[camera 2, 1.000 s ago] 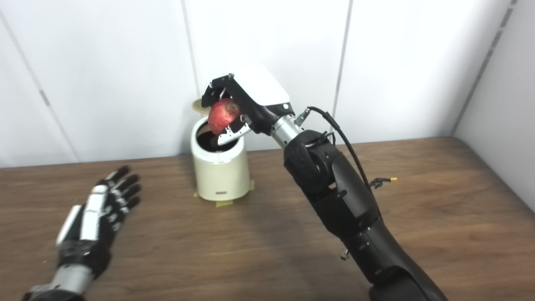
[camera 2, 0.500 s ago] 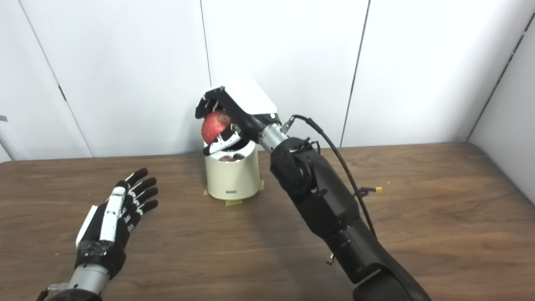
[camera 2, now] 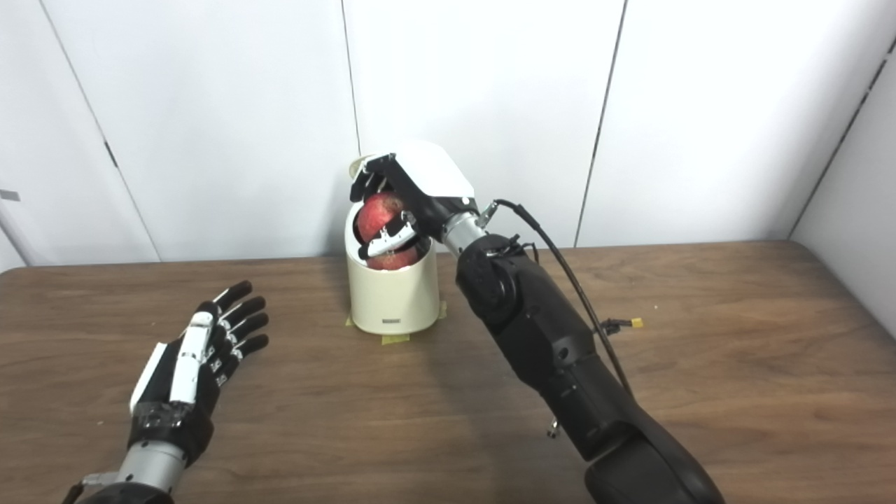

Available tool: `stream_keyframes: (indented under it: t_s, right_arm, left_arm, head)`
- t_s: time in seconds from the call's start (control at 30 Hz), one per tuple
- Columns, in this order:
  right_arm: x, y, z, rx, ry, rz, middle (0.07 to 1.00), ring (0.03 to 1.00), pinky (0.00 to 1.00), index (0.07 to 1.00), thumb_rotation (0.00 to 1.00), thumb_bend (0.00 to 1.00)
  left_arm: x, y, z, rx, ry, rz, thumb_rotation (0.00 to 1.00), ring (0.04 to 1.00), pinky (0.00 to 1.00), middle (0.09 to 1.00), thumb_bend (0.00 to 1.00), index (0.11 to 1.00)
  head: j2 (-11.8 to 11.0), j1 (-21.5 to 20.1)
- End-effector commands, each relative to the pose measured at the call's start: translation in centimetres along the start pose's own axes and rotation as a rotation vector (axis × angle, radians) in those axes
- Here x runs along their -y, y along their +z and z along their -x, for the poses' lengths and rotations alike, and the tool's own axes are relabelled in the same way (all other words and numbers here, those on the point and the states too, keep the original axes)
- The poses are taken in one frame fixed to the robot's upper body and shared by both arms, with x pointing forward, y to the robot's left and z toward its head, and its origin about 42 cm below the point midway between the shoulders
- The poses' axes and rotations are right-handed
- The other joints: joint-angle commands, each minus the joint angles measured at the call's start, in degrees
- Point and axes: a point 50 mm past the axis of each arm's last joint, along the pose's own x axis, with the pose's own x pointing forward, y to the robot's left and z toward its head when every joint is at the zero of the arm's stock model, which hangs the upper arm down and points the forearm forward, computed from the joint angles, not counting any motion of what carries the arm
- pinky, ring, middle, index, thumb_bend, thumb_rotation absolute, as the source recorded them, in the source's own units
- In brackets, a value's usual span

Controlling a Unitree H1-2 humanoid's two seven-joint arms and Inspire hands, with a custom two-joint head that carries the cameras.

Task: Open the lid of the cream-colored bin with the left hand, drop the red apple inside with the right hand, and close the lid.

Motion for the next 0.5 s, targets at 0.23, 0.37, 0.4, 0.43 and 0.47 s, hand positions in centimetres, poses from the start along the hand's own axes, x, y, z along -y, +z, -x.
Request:
stream_keyframes:
  t_s: [0.23,0.37,0.4,0.43,0.47]
  right_arm:
    - [3.07,1.49,-2.6,0.06,-0.101,-0.005,0.496,0.397,0.4,0.514,0.0,0.5]
    - [3.13,1.41,-2.43,0.063,-0.087,-0.019,0.501,0.404,0.4,0.512,0.0,0.5]
    - [3.18,1.4,-2.36,0.062,-0.078,-0.009,0.509,0.412,0.4,0.514,0.0,0.5]
    - [3.22,1.4,-2.31,0.061,-0.072,-0.002,0.515,0.425,0.37,0.507,0.0,0.5]
    - [3.26,1.39,-2.26,0.056,-0.062,0.012,0.517,0.429,0.37,0.505,0.0,0.5]
  left_arm:
    - [0.31,1.23,-0.08,0.06,-0.002,-0.013,1.0,0.852,0.83,0.856,0.3,0.896]
    - [0.43,1.2,0.02,0.061,0.006,-0.008,1.0,0.848,0.83,0.852,0.3,0.891]
    - [0.44,1.18,0.04,0.061,0.007,-0.009,1.0,0.847,0.83,0.851,0.3,0.888]
    - [0.44,1.17,0.05,0.061,0.007,-0.01,1.0,0.848,0.84,0.851,0.3,0.888]
    - [0.45,1.15,0.07,0.062,0.008,-0.012,1.0,0.848,0.84,0.851,0.3,0.888]
  head:
    - [0.2,-0.1]
    - [0.5,0.0]
    - [0.5,-0.1]
    - [0.5,-0.1]
    - [0.6,-0.1]
